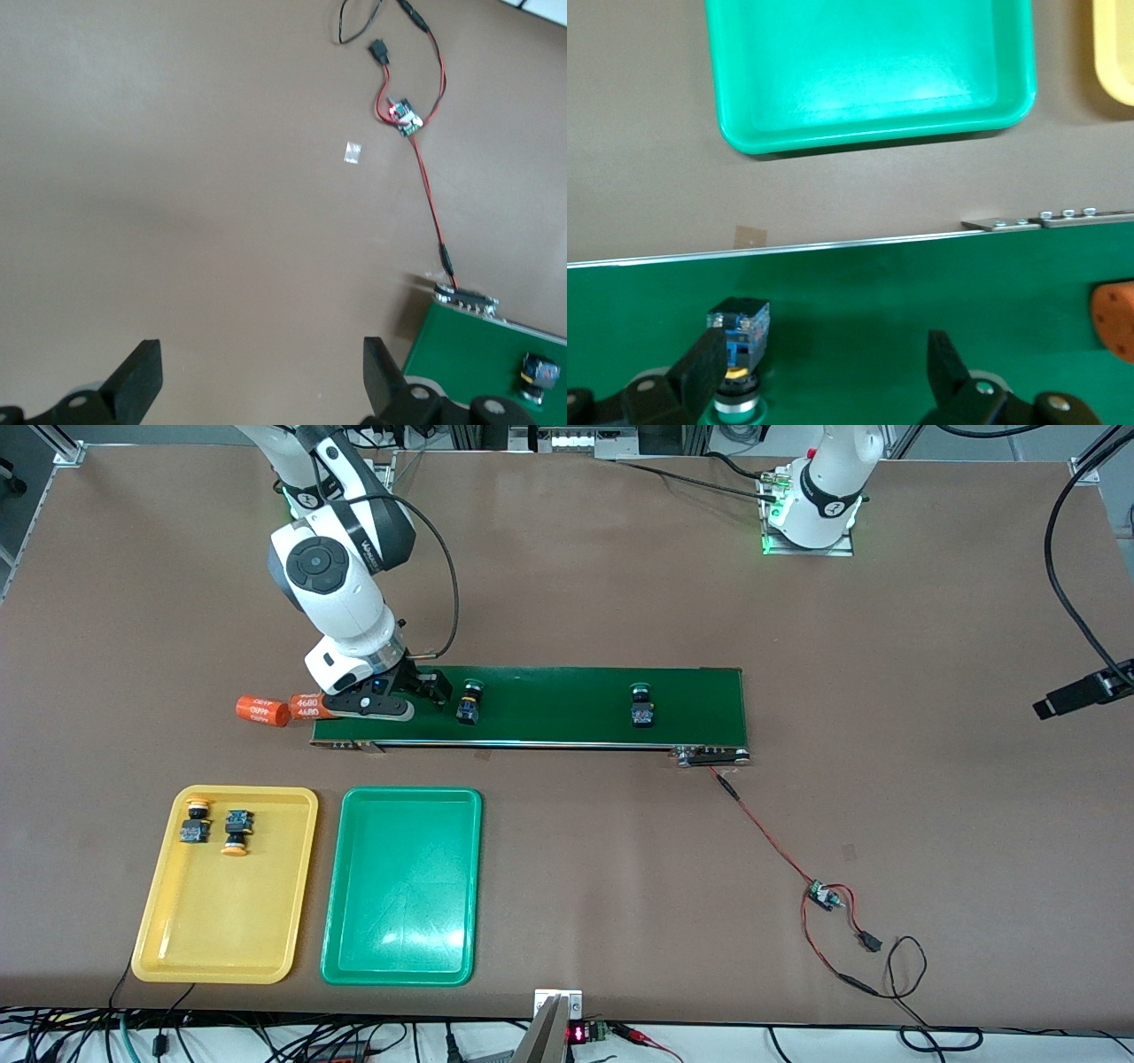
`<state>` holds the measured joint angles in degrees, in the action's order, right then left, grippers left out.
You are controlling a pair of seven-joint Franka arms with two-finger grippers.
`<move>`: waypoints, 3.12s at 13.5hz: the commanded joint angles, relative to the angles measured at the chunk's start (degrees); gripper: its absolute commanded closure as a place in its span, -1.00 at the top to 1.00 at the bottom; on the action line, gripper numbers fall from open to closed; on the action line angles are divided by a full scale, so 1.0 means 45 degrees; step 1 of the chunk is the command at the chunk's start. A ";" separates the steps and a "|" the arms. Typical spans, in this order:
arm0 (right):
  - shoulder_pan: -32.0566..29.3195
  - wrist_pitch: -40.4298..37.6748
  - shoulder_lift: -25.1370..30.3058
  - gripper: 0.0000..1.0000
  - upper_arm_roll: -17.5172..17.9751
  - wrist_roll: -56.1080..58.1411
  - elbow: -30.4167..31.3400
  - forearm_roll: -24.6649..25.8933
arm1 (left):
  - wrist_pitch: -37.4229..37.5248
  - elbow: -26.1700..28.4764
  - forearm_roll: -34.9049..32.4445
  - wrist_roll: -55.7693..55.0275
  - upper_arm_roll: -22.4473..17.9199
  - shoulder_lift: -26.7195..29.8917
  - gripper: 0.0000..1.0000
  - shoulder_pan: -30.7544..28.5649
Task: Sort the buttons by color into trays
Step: 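Grasp the dark button on the belt with the right gripper, then carry the button with the right gripper over the green tray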
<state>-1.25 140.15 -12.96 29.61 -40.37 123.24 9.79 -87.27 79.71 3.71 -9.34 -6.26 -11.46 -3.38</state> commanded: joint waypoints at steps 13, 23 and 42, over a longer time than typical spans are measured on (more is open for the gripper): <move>0.0082 0.0887 -0.1201 1.00 0.0022 -0.0307 -0.0239 0.0364 | 0.0447 -0.0429 0.0253 0.0239 0.1216 0.0241 1.00 -0.0852; 0.0063 0.0868 -0.2119 0.42 -0.0289 -0.0092 -0.0219 0.1516 | 0.0037 -0.0448 0.0114 0.0219 0.1392 0.0281 1.00 -0.0948; -0.0777 -0.6767 -0.1415 -0.78 -0.0972 0.3399 -0.7089 0.0953 | -0.0100 -0.0409 0.0212 0.0239 0.1392 0.0145 1.00 -0.0987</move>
<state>-3.72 112.87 -17.51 25.86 -30.05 96.67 15.47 -87.41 78.07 4.74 -9.06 -0.09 -10.58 -7.50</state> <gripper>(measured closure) 0.670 0.000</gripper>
